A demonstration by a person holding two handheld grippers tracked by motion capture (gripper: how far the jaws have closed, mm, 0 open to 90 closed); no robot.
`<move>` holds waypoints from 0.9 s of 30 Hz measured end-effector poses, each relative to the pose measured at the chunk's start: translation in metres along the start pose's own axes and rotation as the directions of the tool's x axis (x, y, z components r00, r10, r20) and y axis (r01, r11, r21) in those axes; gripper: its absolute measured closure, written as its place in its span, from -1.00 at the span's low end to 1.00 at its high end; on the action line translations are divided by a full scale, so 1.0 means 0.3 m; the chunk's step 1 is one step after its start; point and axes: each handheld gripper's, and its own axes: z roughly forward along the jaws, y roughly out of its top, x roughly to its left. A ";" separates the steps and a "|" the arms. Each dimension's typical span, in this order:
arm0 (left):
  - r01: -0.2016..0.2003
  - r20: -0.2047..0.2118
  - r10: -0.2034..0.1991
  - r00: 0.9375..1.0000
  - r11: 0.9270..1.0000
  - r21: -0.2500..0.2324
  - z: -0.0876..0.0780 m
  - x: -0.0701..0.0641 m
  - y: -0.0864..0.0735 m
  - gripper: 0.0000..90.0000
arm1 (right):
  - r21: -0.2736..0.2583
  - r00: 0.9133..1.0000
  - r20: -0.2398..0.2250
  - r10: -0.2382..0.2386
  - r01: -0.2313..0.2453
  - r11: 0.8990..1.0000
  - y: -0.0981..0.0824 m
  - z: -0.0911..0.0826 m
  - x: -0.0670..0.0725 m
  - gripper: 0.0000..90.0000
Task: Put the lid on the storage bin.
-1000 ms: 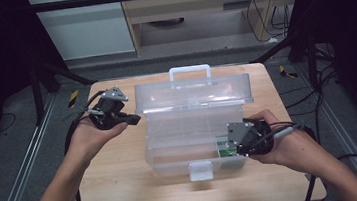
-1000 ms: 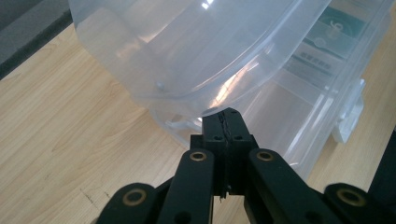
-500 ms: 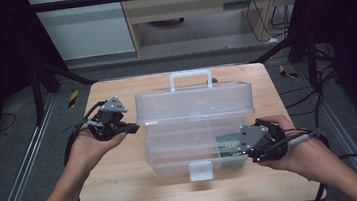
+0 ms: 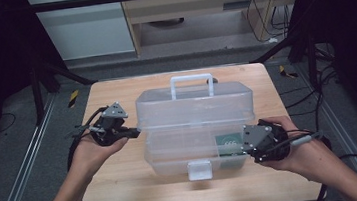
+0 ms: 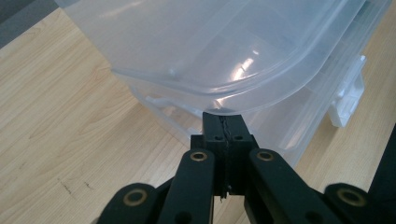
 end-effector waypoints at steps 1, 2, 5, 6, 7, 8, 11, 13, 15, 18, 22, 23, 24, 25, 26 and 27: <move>0.001 0.000 -0.001 1.000 1.000 0.000 0.000 -0.001 -0.001 1.00 | -0.002 1.000 -0.002 0.003 -0.003 1.000 -0.001 0.002 0.002 0.02; 0.002 -0.003 -0.002 1.000 1.000 -0.004 0.001 -0.002 -0.003 1.00 | -0.003 1.000 -0.004 0.002 -0.002 1.000 -0.002 0.004 0.003 0.02; -0.027 0.005 0.027 1.000 1.000 -0.007 0.006 -0.003 -0.004 1.00 | 0.004 1.000 -0.006 0.016 -0.016 1.000 -0.015 0.008 0.007 0.02; 0.364 0.052 -0.363 0.930 0.931 -0.007 0.012 -0.102 -0.016 1.00 | 0.006 1.000 -0.007 0.023 -0.023 1.000 -0.021 0.010 0.008 0.02; 0.364 0.052 -0.363 0.930 0.931 -0.007 0.012 -0.102 -0.016 1.00 | 0.006 1.000 -0.007 0.023 -0.023 1.000 -0.021 0.010 0.008 0.02; 0.381 0.055 -0.381 0.923 0.924 0.002 0.010 -0.108 -0.016 1.00 | 0.013 0.999 -0.006 0.034 -0.034 0.999 -0.035 0.013 0.008 0.02; 0.383 0.052 -0.382 0.923 0.924 -0.007 0.012 -0.113 -0.016 1.00 | 0.017 0.999 -0.006 0.045 -0.045 0.999 -0.050 0.015 0.007 0.03; 0.381 0.056 -0.380 0.923 0.925 -0.008 0.013 -0.116 -0.015 1.00 | 0.019 0.998 -0.003 0.058 -0.058 0.998 -0.064 0.015 0.006 0.03; 0.382 0.059 -0.381 0.923 0.924 -0.013 0.015 -0.120 -0.012 1.00 | 0.017 0.998 0.001 0.066 -0.066 0.998 -0.076 0.015 0.007 0.03; 0.383 0.053 -0.382 0.923 0.924 -0.013 0.016 -0.125 -0.008 1.00 | 0.022 0.997 0.002 0.081 -0.081 0.996 -0.093 0.015 0.008 0.03; 0.377 0.053 -0.376 0.925 0.926 -0.004 0.014 -0.124 -0.010 1.00 | 0.024 0.995 0.005 0.099 -0.099 0.995 -0.112 0.020 0.008 0.03; 0.378 0.050 -0.377 0.925 0.926 -0.005 0.013 -0.126 -0.010 1.00 | 0.025 0.995 0.005 0.104 -0.104 0.994 -0.118 0.022 0.008 0.03; 0.379 0.050 -0.378 0.924 0.925 -0.008 0.014 -0.127 -0.010 1.00 | 0.029 0.993 0.006 0.120 -0.121 0.992 -0.129 0.029 0.008 0.03; 0.380 0.049 -0.379 0.924 0.925 -0.010 0.014 -0.128 -0.010 1.00 | 0.029 0.993 0.006 0.120 -0.121 0.992 -0.129 0.029 0.008 0.03; 0.381 0.045 -0.380 0.924 0.924 -0.017 0.015 -0.131 -0.011 1.00 | 0.033 0.991 0.010 0.133 -0.134 0.990 -0.141 0.038 0.009 0.03; 0.381 0.045 -0.380 0.924 0.924 -0.017 0.015 -0.131 -0.011 1.00 | 0.033 0.991 0.010 0.133 -0.134 0.990 -0.141 0.038 0.009 0.03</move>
